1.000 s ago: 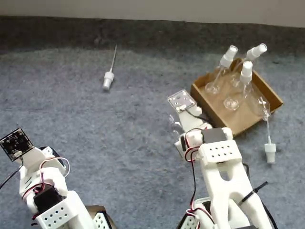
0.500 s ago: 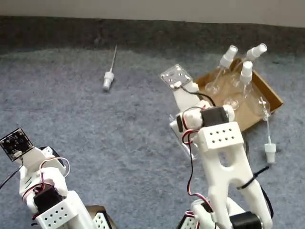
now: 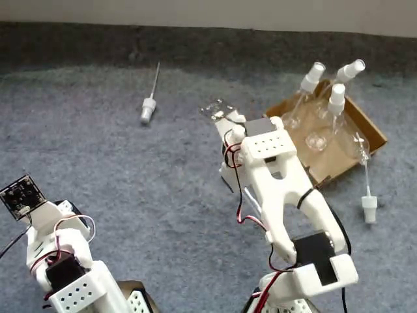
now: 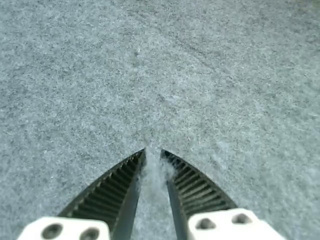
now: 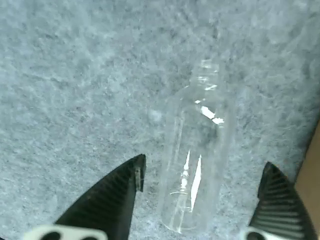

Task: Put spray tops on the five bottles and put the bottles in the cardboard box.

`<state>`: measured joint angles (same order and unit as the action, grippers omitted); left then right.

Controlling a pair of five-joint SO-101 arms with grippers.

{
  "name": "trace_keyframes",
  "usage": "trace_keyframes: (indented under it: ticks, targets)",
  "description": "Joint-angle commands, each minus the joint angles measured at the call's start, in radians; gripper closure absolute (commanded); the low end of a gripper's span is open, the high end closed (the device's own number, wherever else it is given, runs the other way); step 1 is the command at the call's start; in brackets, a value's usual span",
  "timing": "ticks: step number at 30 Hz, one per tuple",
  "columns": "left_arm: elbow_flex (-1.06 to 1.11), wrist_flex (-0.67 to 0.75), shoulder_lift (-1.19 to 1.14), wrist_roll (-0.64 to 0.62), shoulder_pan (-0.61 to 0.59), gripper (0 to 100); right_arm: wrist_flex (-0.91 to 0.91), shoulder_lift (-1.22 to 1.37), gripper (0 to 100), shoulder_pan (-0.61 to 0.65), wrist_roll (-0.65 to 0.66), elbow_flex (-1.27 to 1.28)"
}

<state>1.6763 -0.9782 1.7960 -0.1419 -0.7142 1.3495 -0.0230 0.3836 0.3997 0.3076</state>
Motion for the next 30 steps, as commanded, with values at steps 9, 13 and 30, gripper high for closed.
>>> trace_keyframes:
  ticks: [9,13,30]
  targets:
    - [0.019,-0.006,-0.002,0.008,0.018,100,-0.088,0.148,68.7,0.007,0.077,-0.067]
    - [0.019,-0.006,-0.002,0.008,0.018,100,-0.088,0.153,68.8,-0.01,0.092,-0.067]
    - [0.019,-0.006,-0.002,0.008,0.018,100,-0.018,0.104,85.3,-0.116,0.1,-0.134]
